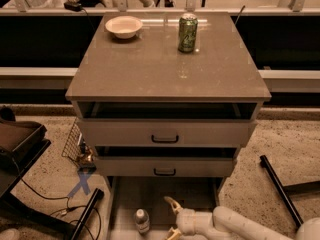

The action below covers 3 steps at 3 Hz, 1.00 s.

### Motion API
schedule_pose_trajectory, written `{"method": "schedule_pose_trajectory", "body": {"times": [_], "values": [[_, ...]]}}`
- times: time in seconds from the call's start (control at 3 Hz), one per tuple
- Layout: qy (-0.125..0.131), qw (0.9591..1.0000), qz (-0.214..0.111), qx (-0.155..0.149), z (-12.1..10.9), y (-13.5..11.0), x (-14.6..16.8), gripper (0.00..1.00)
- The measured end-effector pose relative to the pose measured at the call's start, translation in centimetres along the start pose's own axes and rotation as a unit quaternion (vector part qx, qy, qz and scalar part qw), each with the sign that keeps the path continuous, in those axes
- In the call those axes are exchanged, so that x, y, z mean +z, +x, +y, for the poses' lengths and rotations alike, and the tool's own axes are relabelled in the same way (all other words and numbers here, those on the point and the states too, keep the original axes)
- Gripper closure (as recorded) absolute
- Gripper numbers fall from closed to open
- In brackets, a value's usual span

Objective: Pick blue plastic bottle from bottom drawer and place on counter

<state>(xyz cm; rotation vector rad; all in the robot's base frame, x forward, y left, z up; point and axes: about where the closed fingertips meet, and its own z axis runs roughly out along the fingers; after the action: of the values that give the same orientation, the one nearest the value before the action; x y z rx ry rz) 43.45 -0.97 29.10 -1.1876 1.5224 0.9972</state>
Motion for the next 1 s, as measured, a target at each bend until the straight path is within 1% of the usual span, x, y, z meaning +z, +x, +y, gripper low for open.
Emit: {"method": "schedule_pose_trajectory", "body": {"times": [0.33,0.67,1.0], "values": [[-0.028,0.9983,-0.051,0.008,1.6,3.1,3.9,0.0],[-0.053,0.9945,-0.089,0.012,3.4,5.4,7.0,0.0],[-0.066,0.9937,-0.09,-0.007,3.9,5.4,9.0,0.0]]}}
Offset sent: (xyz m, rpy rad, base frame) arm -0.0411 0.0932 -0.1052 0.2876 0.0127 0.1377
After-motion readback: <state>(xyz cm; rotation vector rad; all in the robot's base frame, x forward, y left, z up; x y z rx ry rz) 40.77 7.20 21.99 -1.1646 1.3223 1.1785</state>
